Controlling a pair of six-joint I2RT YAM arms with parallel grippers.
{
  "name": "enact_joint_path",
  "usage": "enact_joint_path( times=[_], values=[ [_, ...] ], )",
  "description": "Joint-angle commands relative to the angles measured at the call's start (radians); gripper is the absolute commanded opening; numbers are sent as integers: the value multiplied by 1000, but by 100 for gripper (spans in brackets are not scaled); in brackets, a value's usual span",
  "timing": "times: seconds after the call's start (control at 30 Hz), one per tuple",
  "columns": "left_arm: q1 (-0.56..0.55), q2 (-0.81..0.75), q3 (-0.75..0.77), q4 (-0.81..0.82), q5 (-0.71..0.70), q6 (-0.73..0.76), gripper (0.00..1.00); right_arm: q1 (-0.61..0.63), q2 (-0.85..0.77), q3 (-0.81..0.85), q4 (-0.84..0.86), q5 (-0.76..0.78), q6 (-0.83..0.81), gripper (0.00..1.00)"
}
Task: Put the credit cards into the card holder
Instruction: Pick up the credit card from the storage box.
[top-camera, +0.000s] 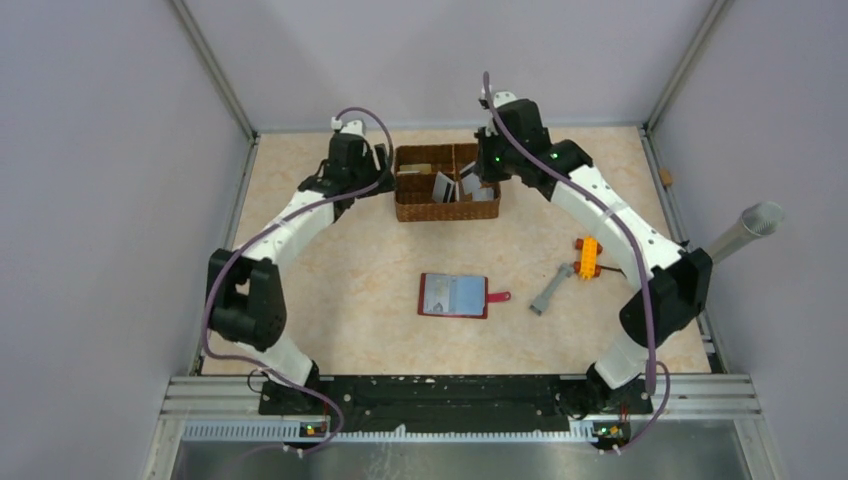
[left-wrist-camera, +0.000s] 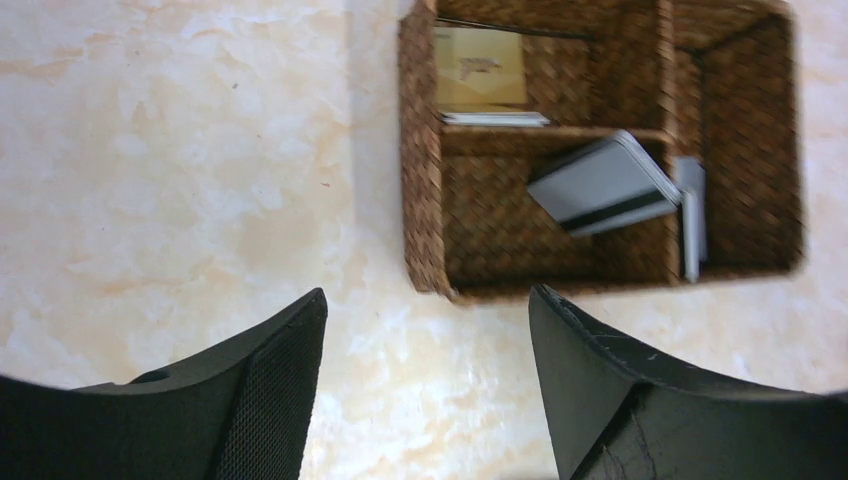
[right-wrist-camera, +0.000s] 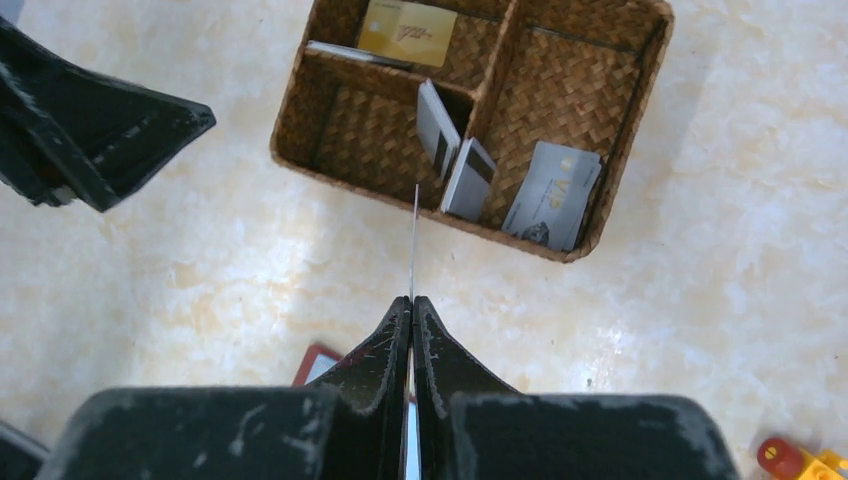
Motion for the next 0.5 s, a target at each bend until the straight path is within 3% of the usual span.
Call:
enact_joint_path(
  times=[0.0,0.2,0.47],
  values=[
    [2,-198,-114,100,189,65,75,4,-107,-91,20,-95,-52,0],
    [-27,-427,-296,200,561,93,80,2,-198,-268,23,-415,-137,0],
    [-170,-560,-443,122,934,90,86,9,-292,-520,-10,-828,-219,0]
  ],
)
